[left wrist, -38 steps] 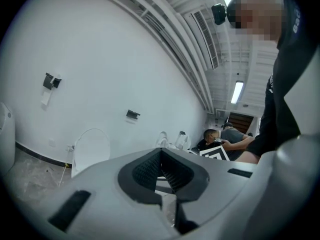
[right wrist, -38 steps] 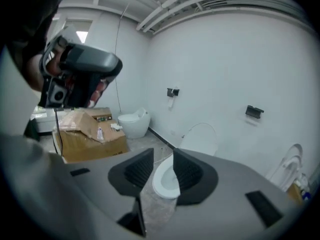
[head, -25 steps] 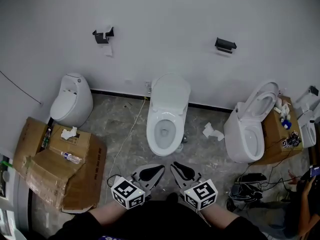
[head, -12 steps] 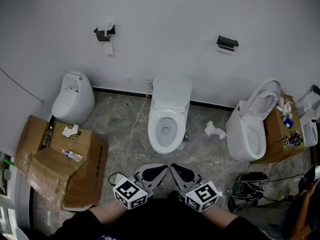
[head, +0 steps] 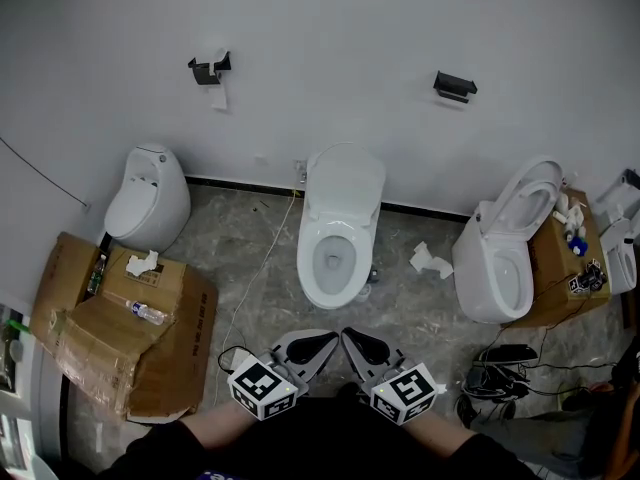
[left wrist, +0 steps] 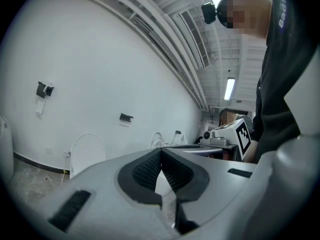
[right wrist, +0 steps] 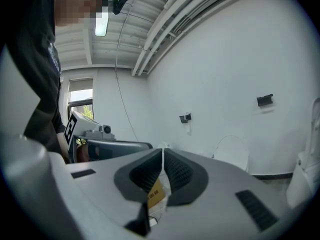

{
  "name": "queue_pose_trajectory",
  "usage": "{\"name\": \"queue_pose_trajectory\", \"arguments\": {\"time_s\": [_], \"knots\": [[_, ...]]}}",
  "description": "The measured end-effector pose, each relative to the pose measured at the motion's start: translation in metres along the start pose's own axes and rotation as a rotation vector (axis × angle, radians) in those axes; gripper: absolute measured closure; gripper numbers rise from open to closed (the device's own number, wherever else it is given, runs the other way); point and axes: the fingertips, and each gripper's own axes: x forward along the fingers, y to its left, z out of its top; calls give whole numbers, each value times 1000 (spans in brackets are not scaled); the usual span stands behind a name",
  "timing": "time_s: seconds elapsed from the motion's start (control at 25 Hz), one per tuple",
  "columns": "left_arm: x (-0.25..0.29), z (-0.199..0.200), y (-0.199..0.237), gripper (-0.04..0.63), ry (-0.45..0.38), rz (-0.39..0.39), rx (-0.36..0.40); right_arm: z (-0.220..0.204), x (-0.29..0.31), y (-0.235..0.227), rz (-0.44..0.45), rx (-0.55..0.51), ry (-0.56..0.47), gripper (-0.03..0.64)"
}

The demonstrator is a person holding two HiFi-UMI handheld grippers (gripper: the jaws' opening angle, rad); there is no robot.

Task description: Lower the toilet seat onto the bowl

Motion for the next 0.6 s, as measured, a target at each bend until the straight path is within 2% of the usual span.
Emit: {"name": "queue_pose_trajectory", "arguments": {"time_s": [0.6], "knots": [[-6, 2, 1, 581, -9, 6, -7, 1, 1, 4, -7, -2, 9, 581]]}}
